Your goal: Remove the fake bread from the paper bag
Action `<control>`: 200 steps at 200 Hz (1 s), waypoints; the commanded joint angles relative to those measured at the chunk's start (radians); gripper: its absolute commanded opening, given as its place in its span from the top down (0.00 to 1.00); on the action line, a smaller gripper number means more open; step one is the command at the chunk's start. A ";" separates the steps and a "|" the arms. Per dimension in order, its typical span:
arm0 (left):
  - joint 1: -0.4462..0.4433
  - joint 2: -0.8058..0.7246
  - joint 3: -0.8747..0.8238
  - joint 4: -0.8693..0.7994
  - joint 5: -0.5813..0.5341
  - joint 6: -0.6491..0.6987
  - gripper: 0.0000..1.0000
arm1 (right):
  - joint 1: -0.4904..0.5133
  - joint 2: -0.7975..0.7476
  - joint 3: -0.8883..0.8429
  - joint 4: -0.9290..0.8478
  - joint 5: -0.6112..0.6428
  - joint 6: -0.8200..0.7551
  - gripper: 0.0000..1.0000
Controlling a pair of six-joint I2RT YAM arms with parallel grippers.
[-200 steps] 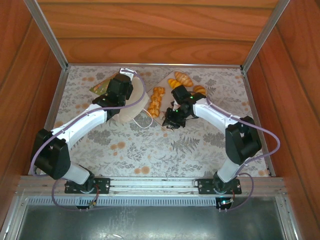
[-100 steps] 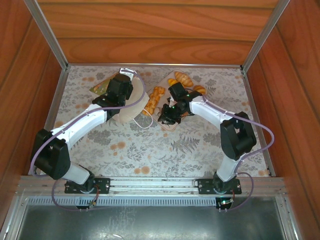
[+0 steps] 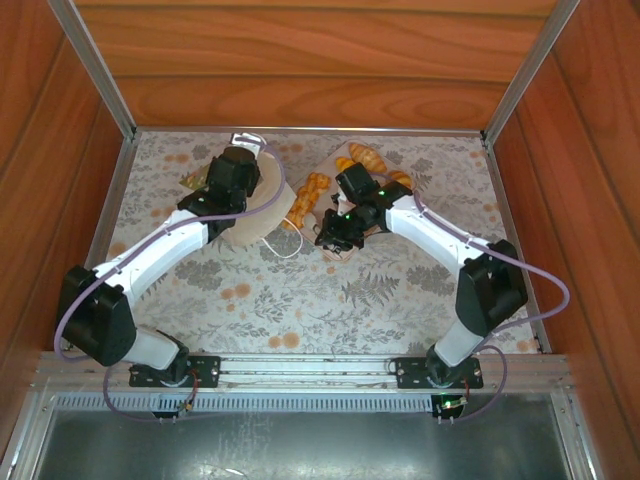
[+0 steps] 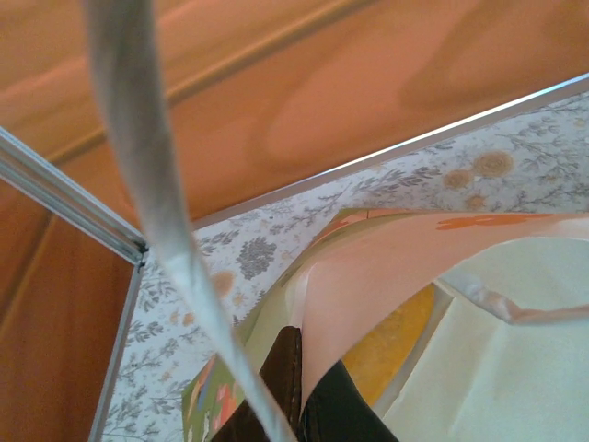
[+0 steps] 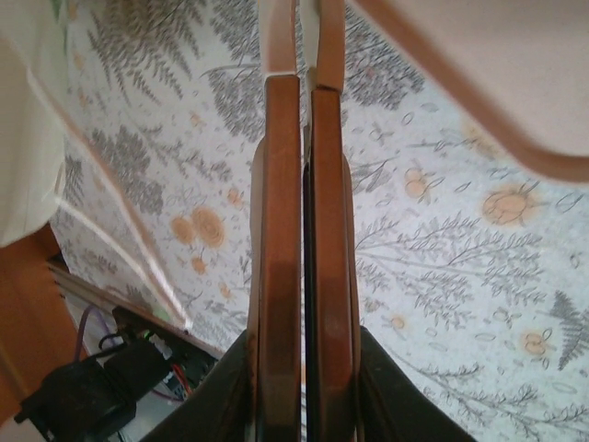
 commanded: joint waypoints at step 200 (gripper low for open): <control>0.026 -0.060 -0.017 -0.011 -0.009 -0.055 1.00 | 0.070 0.167 0.159 -0.023 0.039 -0.020 0.77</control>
